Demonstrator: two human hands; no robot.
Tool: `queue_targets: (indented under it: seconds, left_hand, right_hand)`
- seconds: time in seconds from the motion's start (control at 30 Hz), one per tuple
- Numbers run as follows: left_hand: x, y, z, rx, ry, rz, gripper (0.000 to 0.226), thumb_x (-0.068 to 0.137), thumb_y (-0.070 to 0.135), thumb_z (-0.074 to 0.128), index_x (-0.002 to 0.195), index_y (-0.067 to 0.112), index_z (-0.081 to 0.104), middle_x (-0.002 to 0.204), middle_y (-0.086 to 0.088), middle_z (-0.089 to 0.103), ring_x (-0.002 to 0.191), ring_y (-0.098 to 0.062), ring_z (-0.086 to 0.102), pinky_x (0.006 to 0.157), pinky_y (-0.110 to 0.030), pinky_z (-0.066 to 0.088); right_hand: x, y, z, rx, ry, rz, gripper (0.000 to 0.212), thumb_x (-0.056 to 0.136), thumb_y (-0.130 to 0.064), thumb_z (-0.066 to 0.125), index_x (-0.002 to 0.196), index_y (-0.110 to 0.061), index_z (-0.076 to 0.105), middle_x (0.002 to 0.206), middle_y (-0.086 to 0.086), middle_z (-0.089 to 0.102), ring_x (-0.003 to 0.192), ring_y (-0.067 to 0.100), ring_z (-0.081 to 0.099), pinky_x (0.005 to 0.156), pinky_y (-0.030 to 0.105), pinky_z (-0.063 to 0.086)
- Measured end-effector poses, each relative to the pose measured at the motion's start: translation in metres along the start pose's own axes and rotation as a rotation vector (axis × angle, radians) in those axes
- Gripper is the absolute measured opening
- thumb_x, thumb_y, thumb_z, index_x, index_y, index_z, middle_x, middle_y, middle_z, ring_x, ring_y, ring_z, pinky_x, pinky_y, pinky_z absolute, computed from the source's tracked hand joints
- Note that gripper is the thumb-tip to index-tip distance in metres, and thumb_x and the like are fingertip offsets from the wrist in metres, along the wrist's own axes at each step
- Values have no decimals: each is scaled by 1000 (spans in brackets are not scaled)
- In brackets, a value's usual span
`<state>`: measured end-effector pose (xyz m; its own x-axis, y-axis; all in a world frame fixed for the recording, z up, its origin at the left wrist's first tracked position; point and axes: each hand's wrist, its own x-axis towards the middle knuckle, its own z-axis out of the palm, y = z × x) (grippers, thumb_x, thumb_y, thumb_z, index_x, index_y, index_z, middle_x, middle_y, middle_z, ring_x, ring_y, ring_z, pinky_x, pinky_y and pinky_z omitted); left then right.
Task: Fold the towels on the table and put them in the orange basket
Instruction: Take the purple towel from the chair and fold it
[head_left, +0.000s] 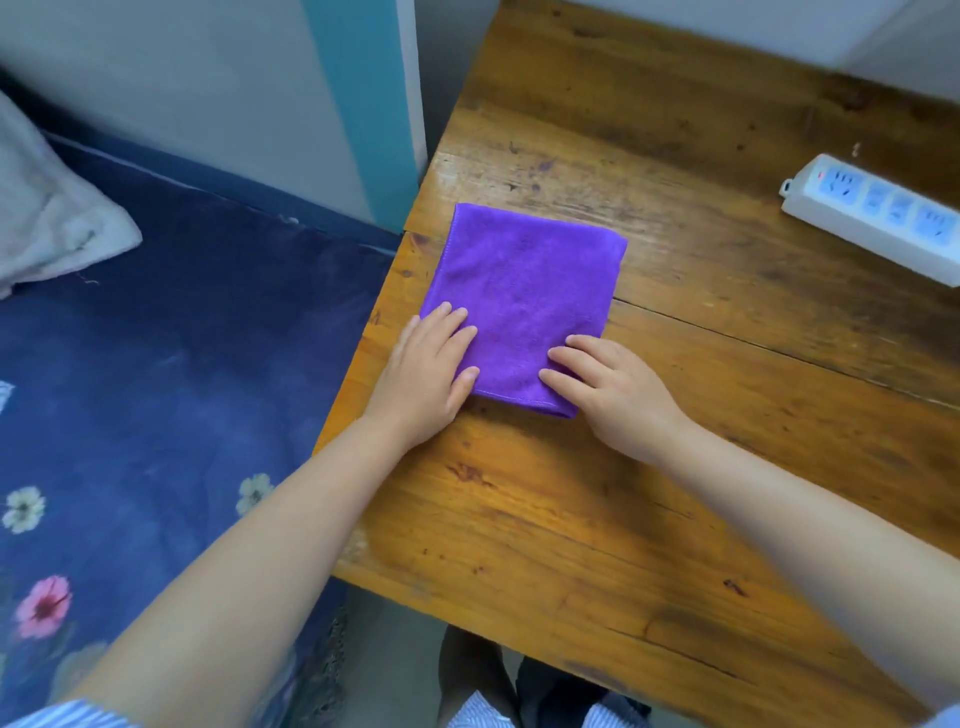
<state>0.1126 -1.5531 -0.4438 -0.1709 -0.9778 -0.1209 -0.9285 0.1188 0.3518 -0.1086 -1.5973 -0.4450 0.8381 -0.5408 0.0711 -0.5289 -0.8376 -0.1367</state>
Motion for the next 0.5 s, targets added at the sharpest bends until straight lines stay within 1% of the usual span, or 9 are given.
queue_targets:
  seconds: [0.03, 0.1, 0.13, 0.2, 0.27, 0.3, 0.37, 0.43, 0.5]
  left_hand:
    - [-5, -2, 4, 13, 31, 8, 52, 84, 32, 39, 113, -3, 63, 123, -21, 60, 119, -39, 54, 102, -49, 30]
    - [-19, 0, 12, 29, 38, 0, 50, 79, 35, 43, 107, 0, 66, 116, -19, 64, 111, -37, 60, 96, -54, 39]
    - [-26, 2, 15, 44, 47, -3, 52, 77, 38, 46, 108, 2, 66, 116, -18, 65, 111, -36, 61, 96, -54, 40]
    - [-35, 7, 21, 79, 76, -9, 53, 70, 41, 58, 109, 5, 66, 113, -15, 66, 109, -33, 62, 96, -53, 41]
    - [-43, 12, 25, 79, 187, -60, 53, 61, 28, 71, 109, 8, 60, 104, -15, 69, 106, -29, 60, 98, -45, 44]
    - [-48, 15, 25, 61, 275, -90, 50, 61, 20, 69, 108, 11, 55, 99, -15, 69, 103, -25, 55, 97, -41, 39]
    - [-57, 18, 22, 31, 405, -135, 35, 67, 11, 53, 102, 13, 47, 89, -13, 69, 93, -20, 45, 89, -34, 33]
    - [-78, 18, 14, 35, 472, -203, 28, 69, 8, 41, 96, 13, 46, 81, -12, 68, 87, -19, 43, 82, -31, 33]
    - [-103, 18, 4, 36, 485, -269, 25, 68, 8, 40, 92, 14, 46, 76, -11, 67, 84, -19, 43, 77, -28, 33]
  right_hand:
    - [1, 2, 0, 7, -6, -5, 29, 75, -2, 46, 87, -5, 73, 92, 16, 72, 83, 35, 69, 71, 40, 56]
    - [3, 4, -3, 85, -12, -5, 26, 67, 4, 57, 88, -2, 71, 91, 17, 71, 83, 36, 68, 72, 42, 56]
    - [3, 5, -6, 148, -15, 0, 27, 66, 4, 56, 89, 0, 70, 91, 17, 71, 84, 37, 67, 74, 42, 55]
    - [4, 4, -13, 300, -26, 51, 32, 70, -3, 45, 92, 2, 67, 93, 17, 69, 85, 35, 66, 78, 36, 54]
    - [6, 2, -21, 449, -60, 87, 37, 69, -7, 41, 95, 2, 66, 95, 16, 68, 88, 30, 65, 85, 28, 44]
    - [8, 0, -26, 514, -82, 90, 38, 70, -10, 40, 96, 2, 65, 96, 15, 68, 91, 26, 62, 84, 21, 38]
    - [13, -3, -38, 608, -127, 92, 34, 75, -12, 43, 97, 2, 64, 96, 13, 67, 90, 14, 52, 77, 13, 32]
    - [18, -11, -50, 683, -153, 79, 29, 76, -7, 48, 98, 2, 64, 93, 8, 64, 84, 8, 48, 73, 9, 32]
    - [22, -23, -62, 747, -215, 86, 30, 76, -10, 47, 100, -1, 64, 92, 0, 59, 81, 1, 46, 74, 5, 35]
